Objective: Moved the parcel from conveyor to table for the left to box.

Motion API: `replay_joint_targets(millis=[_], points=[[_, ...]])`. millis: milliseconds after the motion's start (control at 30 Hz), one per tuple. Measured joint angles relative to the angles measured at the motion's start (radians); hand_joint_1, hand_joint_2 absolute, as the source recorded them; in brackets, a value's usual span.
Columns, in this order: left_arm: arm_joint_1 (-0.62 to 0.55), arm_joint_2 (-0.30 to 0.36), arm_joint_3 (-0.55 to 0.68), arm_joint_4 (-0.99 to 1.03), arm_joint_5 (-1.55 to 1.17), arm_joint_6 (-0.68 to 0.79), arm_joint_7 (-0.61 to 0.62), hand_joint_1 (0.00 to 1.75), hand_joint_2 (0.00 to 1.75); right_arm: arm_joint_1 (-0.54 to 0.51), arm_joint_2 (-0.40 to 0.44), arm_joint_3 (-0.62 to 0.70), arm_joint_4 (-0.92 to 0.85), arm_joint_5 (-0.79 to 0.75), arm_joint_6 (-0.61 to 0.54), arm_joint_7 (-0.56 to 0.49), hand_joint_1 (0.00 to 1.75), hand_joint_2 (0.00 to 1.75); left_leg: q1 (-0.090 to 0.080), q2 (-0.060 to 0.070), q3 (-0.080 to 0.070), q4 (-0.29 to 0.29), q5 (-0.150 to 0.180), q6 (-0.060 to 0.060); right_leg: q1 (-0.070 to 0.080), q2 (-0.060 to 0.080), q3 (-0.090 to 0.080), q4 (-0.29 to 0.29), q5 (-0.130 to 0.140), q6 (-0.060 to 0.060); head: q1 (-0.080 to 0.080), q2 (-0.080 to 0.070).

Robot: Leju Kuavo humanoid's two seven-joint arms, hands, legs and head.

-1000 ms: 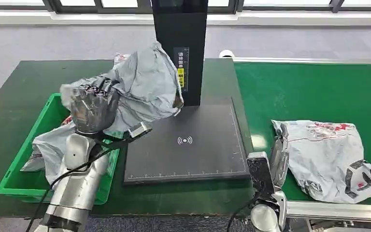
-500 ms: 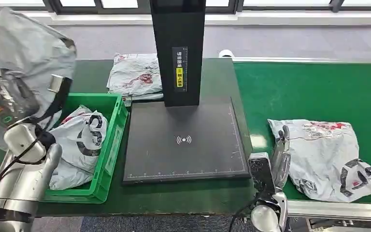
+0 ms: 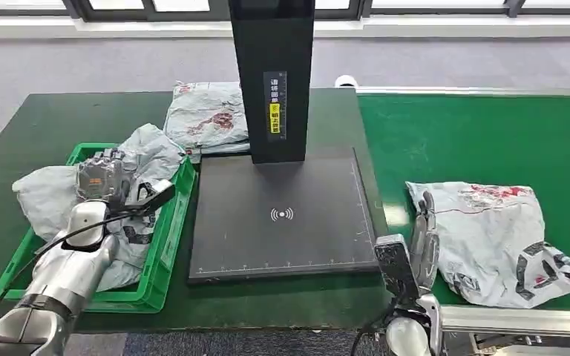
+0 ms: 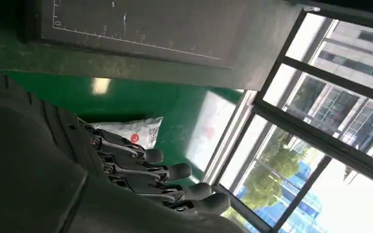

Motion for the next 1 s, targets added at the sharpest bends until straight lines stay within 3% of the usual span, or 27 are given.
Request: replay_joint_targets(millis=[267, 500, 567, 633, 733, 767, 867, 1000], points=[[-0.007, -0.039, 0.168, 0.037, 0.119, 0.134, -0.049, 0.00, 1.75, 0.006, -0.009, 0.000, -0.001, -0.002, 0.011, 0.011, 0.00, 0.00, 0.000, 0.000, 0.000, 0.000, 0.000, 0.000, 0.001, 0.000, 0.000, 0.000, 0.000, 0.000, 0.000, 0.000], [-0.006, -0.053, 0.221, 0.037, 0.137, 0.150, -0.065, 0.00, 1.75, 0.013, -0.013, 0.000, -0.003, -0.003, 0.011, 0.012, 0.00, 0.00, 0.000, 0.000, 0.000, 0.000, 0.000, 0.000, 0.000, 0.000, 0.000, 0.000, 0.000, 0.000, 0.000, 0.000], [0.000, -0.060, 0.242, 0.026, 0.237, 0.229, -0.135, 0.00, 1.75, 0.014, -0.014, 0.000, -0.003, -0.009, 0.010, 0.012, 0.00, 0.00, 0.000, 0.000, 0.000, 0.000, 0.000, 0.000, 0.001, 0.000, 0.000, 0.000, 0.000, 0.000, 0.000, 0.000], [0.015, -0.070, 0.275, -0.019, 0.459, 0.285, -0.310, 0.00, 1.75, 0.015, -0.015, 0.000, -0.003, -0.025, 0.000, 0.011, 0.00, 0.00, 0.000, 0.000, 0.000, 0.000, 0.000, 0.000, 0.000, 0.000, -0.001, 0.000, 0.000, 0.000, 0.000, 0.000], [0.046, -0.096, 0.318, -0.107, 0.779, 0.254, -0.516, 0.00, 1.75, 0.015, -0.020, 0.000, -0.003, -0.057, -0.028, -0.002, 0.00, 0.00, 0.000, 0.000, -0.001, 0.000, 0.000, 0.000, 0.000, 0.000, -0.001, 0.000, 0.000, 0.000, 0.000, 0.000], [0.059, -0.104, 0.322, -0.141, 0.865, 0.232, -0.567, 0.00, 1.75, 0.015, -0.023, 0.000, -0.003, -0.066, -0.036, -0.008, 0.00, 1.75, 0.000, 0.000, -0.001, 0.000, 0.000, 0.000, 0.000, 0.000, -0.001, 0.000, 0.000, 0.000, 0.000, 0.000], [0.109, -0.145, 0.319, -0.258, 1.132, 0.034, -0.654, 0.00, 1.75, 0.011, -0.033, 0.000, 0.003, -0.079, -0.063, -0.018, 0.00, 1.75, 0.000, -0.001, -0.001, 0.000, 0.000, 0.001, 0.000, -0.001, -0.001, 0.000, 0.000, 0.000, 0.000, 0.000], [0.153, -0.190, 0.259, -0.361, 1.380, -0.258, -0.657, 0.00, 1.75, -0.004, -0.049, -0.024, 0.011, -0.076, -0.069, -0.008, 0.00, 1.75, -0.001, -0.002, -0.002, 0.000, 0.000, 0.001, -0.001, -0.002, -0.001, -0.001, 0.000, 0.001, 0.000, 0.000]])
